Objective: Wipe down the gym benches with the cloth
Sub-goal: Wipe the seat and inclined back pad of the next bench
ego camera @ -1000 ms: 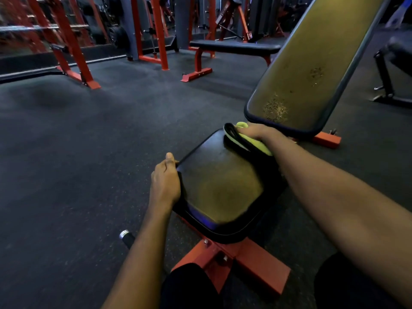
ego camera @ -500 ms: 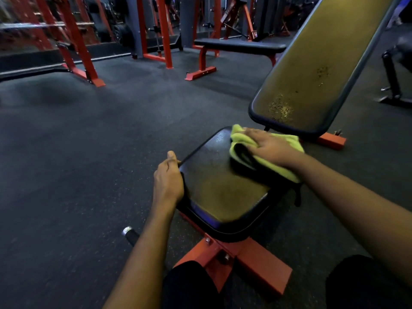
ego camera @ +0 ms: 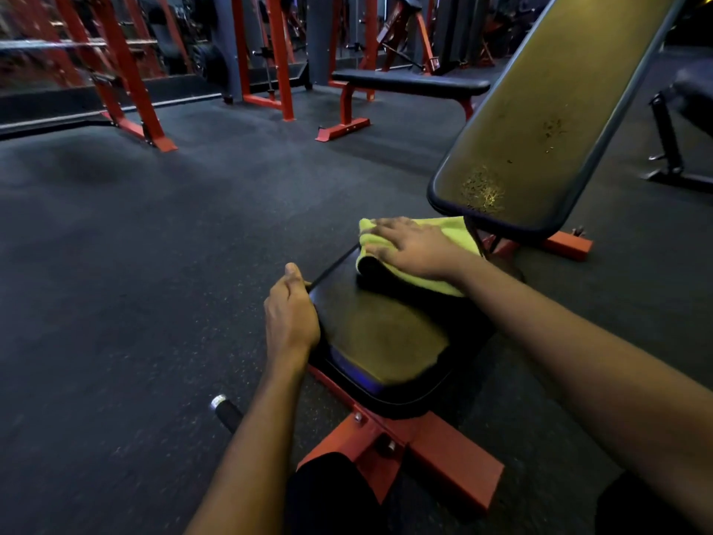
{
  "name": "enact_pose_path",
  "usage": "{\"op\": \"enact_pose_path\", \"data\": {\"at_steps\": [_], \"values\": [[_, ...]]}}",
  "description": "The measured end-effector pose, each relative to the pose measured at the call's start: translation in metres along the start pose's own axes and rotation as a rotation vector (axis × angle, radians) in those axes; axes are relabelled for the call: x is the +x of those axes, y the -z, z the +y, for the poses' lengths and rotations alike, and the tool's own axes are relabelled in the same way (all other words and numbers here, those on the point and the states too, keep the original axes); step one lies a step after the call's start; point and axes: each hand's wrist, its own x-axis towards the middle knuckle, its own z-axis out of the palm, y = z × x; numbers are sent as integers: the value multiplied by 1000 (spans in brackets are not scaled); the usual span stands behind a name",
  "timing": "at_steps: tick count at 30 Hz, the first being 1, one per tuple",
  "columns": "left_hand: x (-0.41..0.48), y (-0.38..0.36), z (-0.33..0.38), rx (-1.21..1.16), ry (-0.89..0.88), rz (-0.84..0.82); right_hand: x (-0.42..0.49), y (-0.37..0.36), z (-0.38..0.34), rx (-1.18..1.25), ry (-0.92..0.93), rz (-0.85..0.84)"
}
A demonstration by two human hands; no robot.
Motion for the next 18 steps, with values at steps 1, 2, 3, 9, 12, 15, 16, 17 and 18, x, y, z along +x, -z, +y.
{"op": "enact_pose_path", "data": {"at_steps": [1,2,3,9,12,15,16,17,18], "values": [[0,0,-1,12,1,-16,-18,0,-1,5,47,19],[1,-1,-2,16,-6,-21,-35,0,1,23,76,31],[1,0,-2,17,-9,-19,-48,2,8,46,77,46],[-3,-1,-5,-35,-3,46,5,13,43,153,-277,20],[-12,1,6,-52,-43,206,32,15,12,105,-257,-19],[-14,11,2,-26,-35,321,22,4,-41,30,-90,-27],[-14,18,-2,-41,-18,335,11,2,-58,22,-45,-31],[-13,24,-7,-65,-4,321,1,0,-71,20,-12,-24],[-14,32,-9,-91,-2,294,-11,-3,-82,15,16,-6]]}}
